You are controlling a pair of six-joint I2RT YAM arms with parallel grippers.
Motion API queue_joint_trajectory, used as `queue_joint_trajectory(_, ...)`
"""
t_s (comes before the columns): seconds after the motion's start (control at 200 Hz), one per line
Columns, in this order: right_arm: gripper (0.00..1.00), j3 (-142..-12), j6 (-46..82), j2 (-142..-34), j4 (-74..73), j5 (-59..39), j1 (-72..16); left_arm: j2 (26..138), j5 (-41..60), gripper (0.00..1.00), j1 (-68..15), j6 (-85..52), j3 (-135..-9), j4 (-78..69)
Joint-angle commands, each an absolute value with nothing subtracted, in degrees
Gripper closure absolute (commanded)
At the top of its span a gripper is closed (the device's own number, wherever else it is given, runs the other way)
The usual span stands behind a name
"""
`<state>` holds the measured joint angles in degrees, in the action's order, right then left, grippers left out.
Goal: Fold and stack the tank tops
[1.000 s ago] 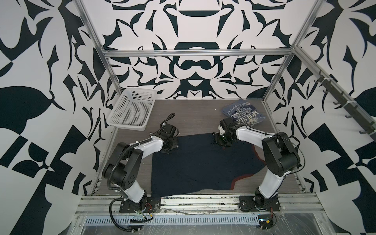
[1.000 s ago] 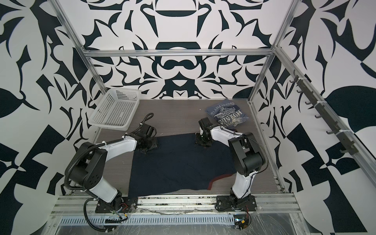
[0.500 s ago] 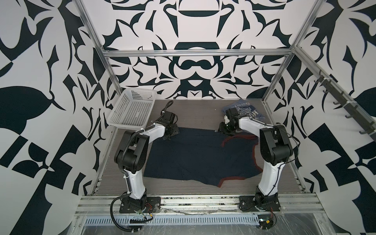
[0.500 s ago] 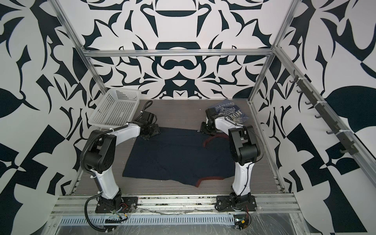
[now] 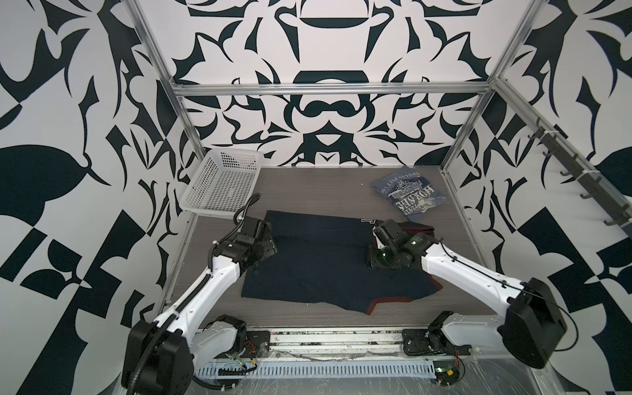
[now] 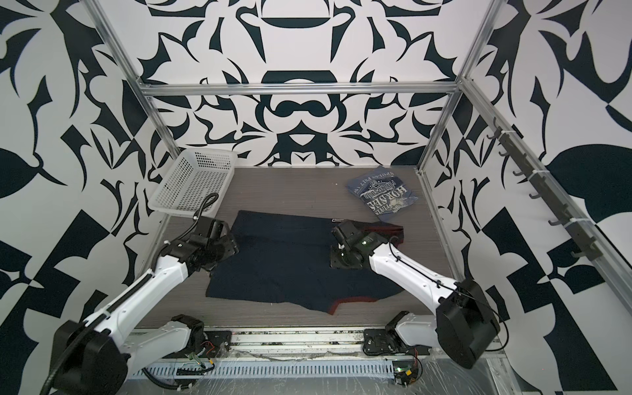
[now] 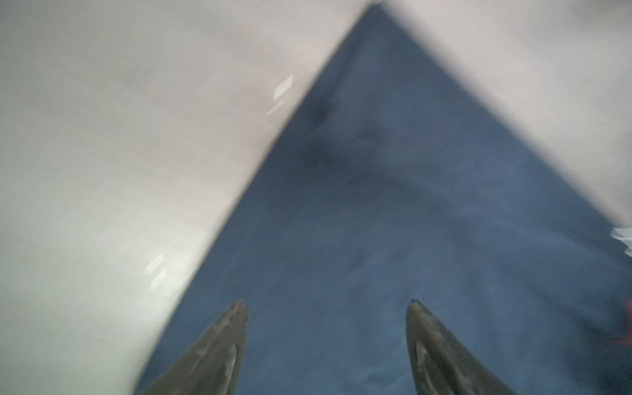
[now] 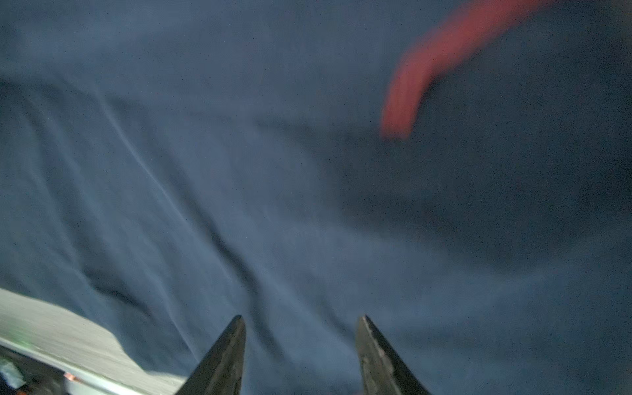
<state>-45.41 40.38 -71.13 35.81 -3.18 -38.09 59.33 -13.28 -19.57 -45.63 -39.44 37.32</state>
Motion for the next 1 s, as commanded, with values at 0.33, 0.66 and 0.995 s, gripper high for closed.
queue_joint_trajectory(0.33, 0.48, -33.4, 63.6, -58.3, 39.5, 0.6, -50.5, 45.0, -16.8, 0.29, -19.3, -70.4, -25.9, 52.7)
queue_joint_trajectory(0.66, 0.5, -25.5, 70.7, -60.3, 26.3, -3.1, -57.5, 50.3, -17.8, 0.54, -19.3, -68.7, -24.5, 45.8)
queue_joint_trajectory(0.995, 0.51, -26.8, 72.5, -65.5, 22.0, -3.0, -62.1, 54.5, -15.6, 0.63, -19.3, -67.1, -23.0, 38.0)
